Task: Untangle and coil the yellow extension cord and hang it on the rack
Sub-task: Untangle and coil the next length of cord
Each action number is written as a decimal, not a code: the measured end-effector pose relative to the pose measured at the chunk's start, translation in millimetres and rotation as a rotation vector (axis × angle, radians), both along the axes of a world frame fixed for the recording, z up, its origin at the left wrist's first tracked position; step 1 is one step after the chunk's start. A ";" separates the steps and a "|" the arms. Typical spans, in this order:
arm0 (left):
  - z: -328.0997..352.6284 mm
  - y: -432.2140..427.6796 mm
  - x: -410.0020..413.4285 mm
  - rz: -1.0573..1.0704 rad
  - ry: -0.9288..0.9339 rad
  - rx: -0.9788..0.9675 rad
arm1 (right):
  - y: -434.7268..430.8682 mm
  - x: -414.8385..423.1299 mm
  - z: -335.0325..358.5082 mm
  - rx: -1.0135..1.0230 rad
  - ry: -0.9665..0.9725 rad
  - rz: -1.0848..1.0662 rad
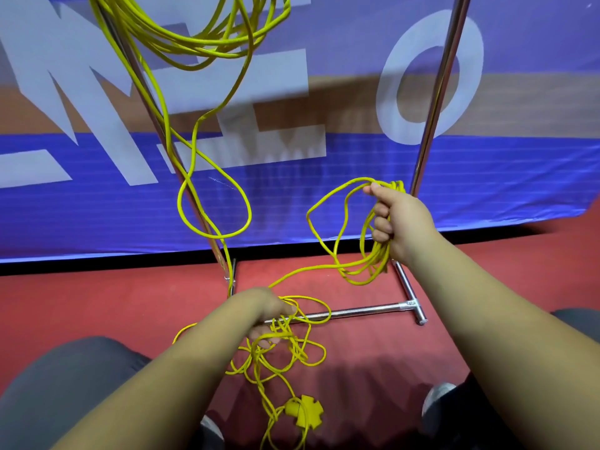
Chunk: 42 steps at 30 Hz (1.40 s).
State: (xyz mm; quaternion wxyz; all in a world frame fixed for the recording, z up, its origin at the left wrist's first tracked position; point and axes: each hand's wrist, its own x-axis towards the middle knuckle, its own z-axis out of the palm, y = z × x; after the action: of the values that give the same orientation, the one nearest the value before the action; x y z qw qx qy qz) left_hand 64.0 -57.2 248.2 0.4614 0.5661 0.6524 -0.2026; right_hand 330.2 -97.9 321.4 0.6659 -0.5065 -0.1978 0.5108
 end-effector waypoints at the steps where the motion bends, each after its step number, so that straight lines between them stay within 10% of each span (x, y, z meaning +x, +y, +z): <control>1: -5.8 3.8 -4.9 0.054 0.039 0.020 | -0.6 1.2 2.4 0.017 0.038 -0.008; 6: -34.7 28.9 -24.6 0.321 -0.114 0.178 | -1.4 7.5 6.2 0.033 0.134 -0.057; 16: 14.2 62.4 -20.7 -0.171 -0.307 0.837 | 0.8 4.3 4.1 -0.081 -0.332 0.043; 26: 65.5 33.1 17.6 0.005 -0.435 0.770 | -9.7 -39.4 -11.5 -0.282 -0.592 0.513; 31: 64.2 31.8 20.5 0.257 -0.851 0.451 | -10.4 -50.8 -21.2 -0.426 -0.584 0.531; 42: 96.3 5.1 22.1 0.449 -1.411 0.026 | -6.9 -52.1 -38.8 -0.511 -0.184 0.392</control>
State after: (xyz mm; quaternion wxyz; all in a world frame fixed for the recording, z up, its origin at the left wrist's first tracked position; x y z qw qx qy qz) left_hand 86.1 -52.1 344.6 0.7947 0.4201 0.3031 0.3165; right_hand 278.1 -104.8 282.6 0.3859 -0.6534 -0.2165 0.6142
